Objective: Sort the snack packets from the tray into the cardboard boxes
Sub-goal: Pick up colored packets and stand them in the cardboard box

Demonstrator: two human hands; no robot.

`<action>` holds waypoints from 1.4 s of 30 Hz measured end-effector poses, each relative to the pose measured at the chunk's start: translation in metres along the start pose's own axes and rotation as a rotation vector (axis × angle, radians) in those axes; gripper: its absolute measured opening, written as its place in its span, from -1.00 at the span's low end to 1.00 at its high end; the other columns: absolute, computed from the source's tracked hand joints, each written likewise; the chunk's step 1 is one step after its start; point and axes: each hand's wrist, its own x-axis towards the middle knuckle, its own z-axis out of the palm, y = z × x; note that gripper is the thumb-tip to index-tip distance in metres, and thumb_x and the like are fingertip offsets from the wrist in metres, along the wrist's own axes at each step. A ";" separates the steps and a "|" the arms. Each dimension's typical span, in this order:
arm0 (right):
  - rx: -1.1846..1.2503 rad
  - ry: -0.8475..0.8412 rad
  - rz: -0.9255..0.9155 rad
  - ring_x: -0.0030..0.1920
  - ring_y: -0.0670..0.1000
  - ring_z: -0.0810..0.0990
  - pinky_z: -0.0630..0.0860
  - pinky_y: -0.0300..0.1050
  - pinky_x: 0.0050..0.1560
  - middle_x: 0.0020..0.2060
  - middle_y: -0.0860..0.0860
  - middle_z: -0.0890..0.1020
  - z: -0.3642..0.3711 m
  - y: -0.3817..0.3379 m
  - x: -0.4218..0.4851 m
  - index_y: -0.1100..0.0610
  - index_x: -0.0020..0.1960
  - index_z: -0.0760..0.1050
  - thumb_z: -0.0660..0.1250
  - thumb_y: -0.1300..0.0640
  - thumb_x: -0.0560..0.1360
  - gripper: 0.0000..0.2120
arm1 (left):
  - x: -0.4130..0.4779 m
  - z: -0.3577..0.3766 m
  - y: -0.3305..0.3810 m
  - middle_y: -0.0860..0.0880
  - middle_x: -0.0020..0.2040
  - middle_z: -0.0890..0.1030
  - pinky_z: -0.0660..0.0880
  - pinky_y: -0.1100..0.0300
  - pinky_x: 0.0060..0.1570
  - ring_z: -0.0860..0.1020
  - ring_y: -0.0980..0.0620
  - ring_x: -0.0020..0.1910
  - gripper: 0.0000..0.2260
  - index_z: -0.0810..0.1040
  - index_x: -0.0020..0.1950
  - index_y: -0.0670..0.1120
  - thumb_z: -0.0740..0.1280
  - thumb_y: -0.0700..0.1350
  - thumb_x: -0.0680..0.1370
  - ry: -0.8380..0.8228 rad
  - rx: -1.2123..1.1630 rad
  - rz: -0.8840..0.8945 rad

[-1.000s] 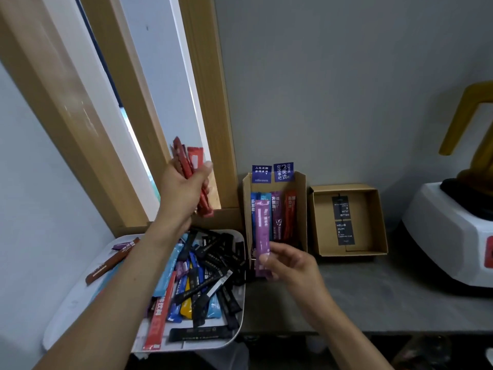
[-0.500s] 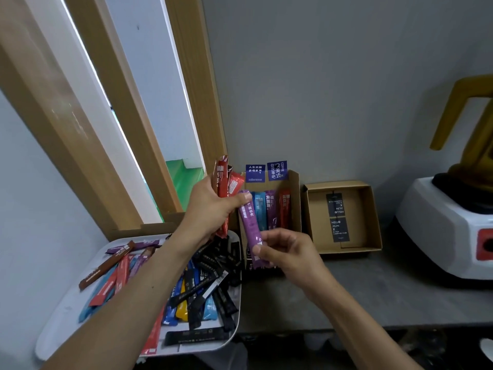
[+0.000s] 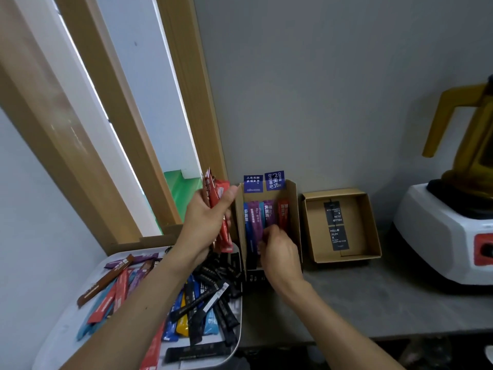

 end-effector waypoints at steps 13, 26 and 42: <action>-0.088 -0.042 0.079 0.14 0.07 0.68 0.67 -0.02 0.09 0.15 0.06 0.65 0.009 0.008 0.017 0.12 0.32 0.43 0.32 0.14 0.64 -0.72 | -0.007 -0.005 -0.022 -0.12 -0.19 0.56 0.53 0.09 -0.19 0.55 -0.03 -0.25 -0.81 0.42 0.27 -0.05 0.29 -0.13 0.66 -0.019 -0.226 -0.164; -0.018 -0.140 -0.020 0.14 -0.02 0.64 0.63 -0.06 0.12 0.13 -0.03 0.63 0.022 0.004 0.029 0.01 0.19 0.53 0.41 0.11 0.59 -0.81 | -0.005 -0.005 -0.018 -0.16 -0.09 0.63 0.59 0.11 -0.25 0.64 -0.06 -0.16 -0.74 0.43 0.31 -0.03 0.35 -0.08 0.64 -0.027 -0.189 -0.149; 0.810 -0.274 0.046 -0.02 -0.02 0.74 0.67 -0.08 -0.05 -0.05 -0.02 0.75 -0.032 -0.021 -0.030 0.04 0.09 0.63 0.47 0.03 0.55 -0.85 | -0.007 -0.002 -0.015 -0.14 0.01 0.74 0.65 0.03 -0.07 0.73 -0.07 -0.01 -0.65 0.46 0.38 -0.07 0.38 -0.07 0.61 -0.083 -0.225 -0.120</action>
